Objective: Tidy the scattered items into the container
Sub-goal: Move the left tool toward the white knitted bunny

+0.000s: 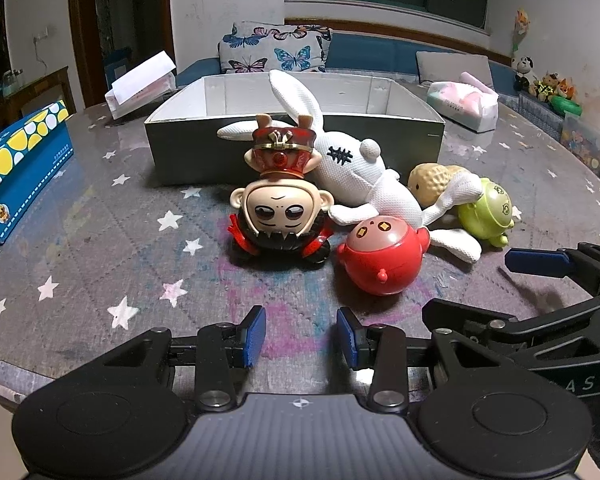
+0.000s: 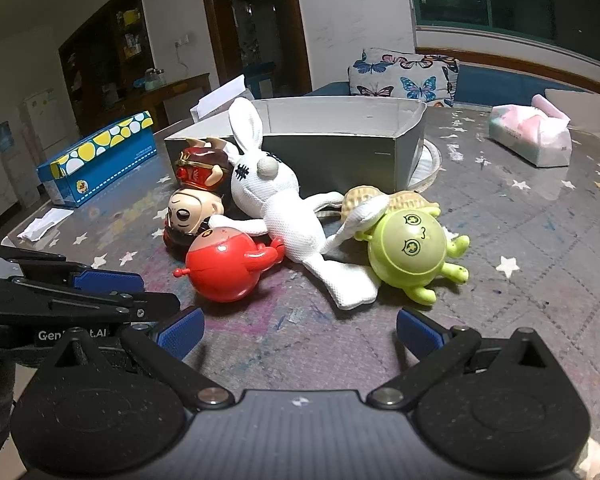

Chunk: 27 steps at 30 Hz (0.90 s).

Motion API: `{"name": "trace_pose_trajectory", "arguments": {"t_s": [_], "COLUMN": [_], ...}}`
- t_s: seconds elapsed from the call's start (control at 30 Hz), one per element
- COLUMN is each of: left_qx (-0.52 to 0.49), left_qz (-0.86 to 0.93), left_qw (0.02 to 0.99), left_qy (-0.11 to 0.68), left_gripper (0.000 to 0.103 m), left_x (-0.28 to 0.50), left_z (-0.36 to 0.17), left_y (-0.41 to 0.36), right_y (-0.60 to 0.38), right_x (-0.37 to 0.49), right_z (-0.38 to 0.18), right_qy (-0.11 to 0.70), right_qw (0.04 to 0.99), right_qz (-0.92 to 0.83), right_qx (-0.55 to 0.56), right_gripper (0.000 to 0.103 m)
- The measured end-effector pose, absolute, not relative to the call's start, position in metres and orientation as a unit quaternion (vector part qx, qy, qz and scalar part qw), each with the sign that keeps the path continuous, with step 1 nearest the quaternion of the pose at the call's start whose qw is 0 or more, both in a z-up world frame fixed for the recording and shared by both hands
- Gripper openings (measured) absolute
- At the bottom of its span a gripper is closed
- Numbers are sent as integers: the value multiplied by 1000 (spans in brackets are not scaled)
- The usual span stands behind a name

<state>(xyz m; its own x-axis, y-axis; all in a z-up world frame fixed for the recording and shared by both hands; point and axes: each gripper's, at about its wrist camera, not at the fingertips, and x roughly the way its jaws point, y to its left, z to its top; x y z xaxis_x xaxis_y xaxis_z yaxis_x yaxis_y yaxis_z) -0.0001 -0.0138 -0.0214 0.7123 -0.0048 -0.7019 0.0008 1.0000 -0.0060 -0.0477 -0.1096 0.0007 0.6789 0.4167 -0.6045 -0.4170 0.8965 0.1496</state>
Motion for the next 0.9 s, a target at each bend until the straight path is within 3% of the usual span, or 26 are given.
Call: {"name": "trace_pose_trajectory", "arguments": {"t_s": [0.9], "left_qx": [-4], "left_qz": [0], "left_qw": [923], "left_qy": [385], "left_gripper": [41], "left_x": [9], "left_z": [-16], "left_y": [-8], "right_y": [-104], "right_x": [-38], "right_z": [3], "right_qy": [326], "right_qw": [916], "right_qz": [235], "right_qx": [-5], "right_gripper": [103]}}
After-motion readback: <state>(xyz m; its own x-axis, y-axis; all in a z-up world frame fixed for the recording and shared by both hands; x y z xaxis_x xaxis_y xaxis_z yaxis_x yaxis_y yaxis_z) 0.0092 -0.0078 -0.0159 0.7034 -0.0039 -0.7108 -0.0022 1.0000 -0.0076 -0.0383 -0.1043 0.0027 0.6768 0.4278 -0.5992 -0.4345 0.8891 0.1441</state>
